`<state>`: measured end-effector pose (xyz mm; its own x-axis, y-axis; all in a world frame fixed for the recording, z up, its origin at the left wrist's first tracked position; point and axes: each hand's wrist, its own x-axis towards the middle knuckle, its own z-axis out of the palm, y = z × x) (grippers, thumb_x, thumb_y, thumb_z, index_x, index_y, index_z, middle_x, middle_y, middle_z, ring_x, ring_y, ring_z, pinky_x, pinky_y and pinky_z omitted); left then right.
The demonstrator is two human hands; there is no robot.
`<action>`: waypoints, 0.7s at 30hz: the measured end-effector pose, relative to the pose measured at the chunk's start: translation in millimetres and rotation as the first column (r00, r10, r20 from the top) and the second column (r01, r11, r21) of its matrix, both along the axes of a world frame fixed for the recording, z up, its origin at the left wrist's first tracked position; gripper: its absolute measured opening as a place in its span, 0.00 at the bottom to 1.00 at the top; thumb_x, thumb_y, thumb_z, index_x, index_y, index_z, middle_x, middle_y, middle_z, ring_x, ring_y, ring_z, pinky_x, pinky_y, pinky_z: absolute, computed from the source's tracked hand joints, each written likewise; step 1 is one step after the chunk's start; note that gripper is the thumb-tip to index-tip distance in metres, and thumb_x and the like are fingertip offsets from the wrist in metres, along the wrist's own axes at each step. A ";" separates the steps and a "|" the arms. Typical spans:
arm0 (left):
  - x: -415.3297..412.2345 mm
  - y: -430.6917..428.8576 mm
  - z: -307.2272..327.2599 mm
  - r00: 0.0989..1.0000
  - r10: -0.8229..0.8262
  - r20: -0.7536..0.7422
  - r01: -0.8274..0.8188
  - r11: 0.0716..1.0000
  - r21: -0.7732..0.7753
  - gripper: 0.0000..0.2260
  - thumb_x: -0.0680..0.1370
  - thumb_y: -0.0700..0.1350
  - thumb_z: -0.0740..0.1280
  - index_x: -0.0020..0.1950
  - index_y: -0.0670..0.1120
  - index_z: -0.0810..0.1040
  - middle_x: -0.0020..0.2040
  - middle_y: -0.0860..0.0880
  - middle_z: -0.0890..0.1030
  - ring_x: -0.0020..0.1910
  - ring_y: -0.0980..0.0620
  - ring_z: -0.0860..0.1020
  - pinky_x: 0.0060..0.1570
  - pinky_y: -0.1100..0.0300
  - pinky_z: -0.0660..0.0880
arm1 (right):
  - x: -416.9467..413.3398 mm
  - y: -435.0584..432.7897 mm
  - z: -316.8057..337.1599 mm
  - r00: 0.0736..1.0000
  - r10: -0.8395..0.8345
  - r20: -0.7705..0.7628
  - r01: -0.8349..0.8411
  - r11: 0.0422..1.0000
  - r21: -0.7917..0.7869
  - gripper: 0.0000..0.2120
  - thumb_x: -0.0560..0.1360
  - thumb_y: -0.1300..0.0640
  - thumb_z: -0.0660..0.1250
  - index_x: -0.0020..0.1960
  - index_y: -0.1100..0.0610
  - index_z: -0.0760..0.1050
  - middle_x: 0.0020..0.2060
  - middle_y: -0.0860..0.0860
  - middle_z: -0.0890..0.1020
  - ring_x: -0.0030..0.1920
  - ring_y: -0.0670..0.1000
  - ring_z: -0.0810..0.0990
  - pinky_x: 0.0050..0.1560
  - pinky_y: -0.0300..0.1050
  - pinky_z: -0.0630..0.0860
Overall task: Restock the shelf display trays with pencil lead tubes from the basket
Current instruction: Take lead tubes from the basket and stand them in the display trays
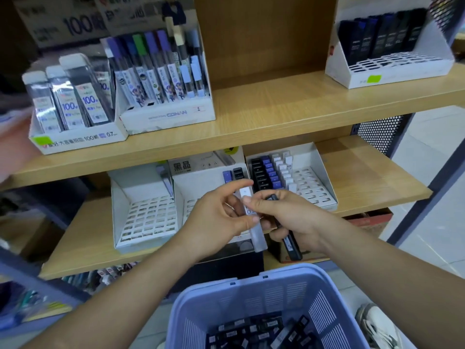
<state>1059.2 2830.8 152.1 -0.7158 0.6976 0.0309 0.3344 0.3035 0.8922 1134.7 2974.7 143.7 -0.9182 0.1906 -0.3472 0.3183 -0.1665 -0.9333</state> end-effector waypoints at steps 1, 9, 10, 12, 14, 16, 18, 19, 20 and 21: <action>1.1 -0.2 1.1 0.999 0.028 0.046 -0.030 0.999 0.034 0.30 0.69 0.40 0.76 0.66 0.59 0.71 0.40 0.46 0.78 0.35 0.54 0.78 0.41 0.52 0.81 | -1.2 -2.7 0.3 1.000 -0.010 -0.019 0.010 0.999 -0.033 0.07 0.75 0.52 0.71 0.41 0.53 0.76 0.30 0.47 0.76 0.29 0.43 0.69 0.22 0.34 0.61; 31.8 3.5 -10.3 0.882 -0.050 0.469 0.010 0.996 0.088 0.29 0.69 0.40 0.75 0.66 0.52 0.68 0.47 0.44 0.83 0.41 0.48 0.83 0.45 0.54 0.81 | -6.0 -20.2 10.1 0.896 -0.428 -0.117 0.392 0.887 -0.244 0.10 0.80 0.53 0.66 0.41 0.55 0.73 0.26 0.49 0.74 0.22 0.45 0.70 0.24 0.37 0.68; 35.7 4.9 -11.5 0.883 -0.048 0.467 0.000 0.995 0.103 0.27 0.70 0.38 0.74 0.65 0.51 0.69 0.45 0.41 0.83 0.38 0.47 0.83 0.42 0.56 0.81 | -6.3 -21.9 8.7 0.889 -0.440 -0.125 0.406 0.886 -0.225 0.11 0.80 0.53 0.66 0.40 0.55 0.73 0.27 0.49 0.74 0.24 0.45 0.71 0.26 0.38 0.70; 37.0 5.8 -12.8 0.879 -0.016 0.476 -0.033 0.995 0.096 0.27 0.70 0.36 0.74 0.65 0.50 0.69 0.46 0.34 0.81 0.36 0.45 0.83 0.38 0.58 0.81 | -5.8 -23.4 7.5 0.872 -0.471 -0.134 0.433 0.869 -0.240 0.11 0.80 0.53 0.66 0.40 0.54 0.73 0.30 0.50 0.75 0.32 0.48 0.74 0.36 0.43 0.74; 33.5 4.6 -13.0 0.879 0.022 0.476 -0.057 0.996 0.061 0.30 0.70 0.36 0.75 0.67 0.50 0.68 0.49 0.31 0.80 0.36 0.44 0.83 0.36 0.59 0.80 | -4.2 -19.2 9.4 0.853 -0.498 -0.154 0.443 0.849 -0.288 0.10 0.80 0.53 0.65 0.40 0.55 0.74 0.33 0.51 0.77 0.38 0.51 0.75 0.45 0.50 0.76; 32.2 3.0 -13.2 0.891 0.020 0.454 -0.038 0.999 0.031 0.28 0.70 0.36 0.75 0.66 0.50 0.70 0.48 0.32 0.80 0.36 0.45 0.83 0.37 0.59 0.80 | -1.4 -7.1 14.9 0.829 -0.531 -0.177 0.465 0.829 -0.310 0.08 0.81 0.53 0.63 0.44 0.55 0.75 0.36 0.50 0.80 0.40 0.50 0.77 0.45 0.49 0.76; 32.3 2.9 -13.5 0.899 0.013 0.437 -0.024 0.999 0.021 0.24 0.70 0.36 0.75 0.63 0.49 0.72 0.44 0.34 0.82 0.35 0.46 0.83 0.37 0.59 0.80 | 3.2 10.3 21.3 0.797 -0.572 -0.193 0.480 0.794 -0.373 0.06 0.81 0.54 0.62 0.49 0.55 0.74 0.39 0.51 0.83 0.43 0.50 0.80 0.43 0.49 0.76; 32.1 3.0 -13.7 0.902 0.019 0.432 -0.032 0.999 0.023 0.23 0.70 0.36 0.74 0.62 0.48 0.73 0.43 0.35 0.82 0.35 0.46 0.83 0.36 0.60 0.80 | 6.2 18.0 24.1 0.802 -0.564 -0.197 0.465 0.797 -0.387 0.05 0.81 0.54 0.63 0.50 0.54 0.74 0.41 0.52 0.84 0.46 0.51 0.81 0.43 0.50 0.77; 31.4 3.1 -14.1 0.903 0.029 0.428 -0.045 0.999 0.027 0.22 0.71 0.36 0.74 0.61 0.48 0.73 0.42 0.36 0.83 0.35 0.46 0.83 0.37 0.60 0.80 | 9.7 23.3 25.9 0.834 -0.515 -0.198 0.422 0.826 -0.374 0.04 0.80 0.54 0.64 0.49 0.54 0.75 0.44 0.53 0.84 0.48 0.52 0.81 0.42 0.50 0.78; 30.9 3.4 -14.0 0.904 0.040 0.426 -0.060 0.998 0.034 0.22 0.71 0.37 0.75 0.61 0.48 0.73 0.42 0.36 0.83 0.35 0.46 0.83 0.37 0.60 0.80 | 13.0 25.9 26.6 0.885 -0.422 -0.196 0.342 0.876 -0.341 0.04 0.78 0.54 0.66 0.47 0.54 0.76 0.46 0.53 0.84 0.49 0.52 0.82 0.40 0.50 0.79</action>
<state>1090.1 2834.2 138.0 -0.7023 0.6653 -0.2533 -0.0941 0.2660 0.9594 1147.8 3000.6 170.4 -0.8572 0.4726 -0.2046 -0.0692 -0.4995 -0.8636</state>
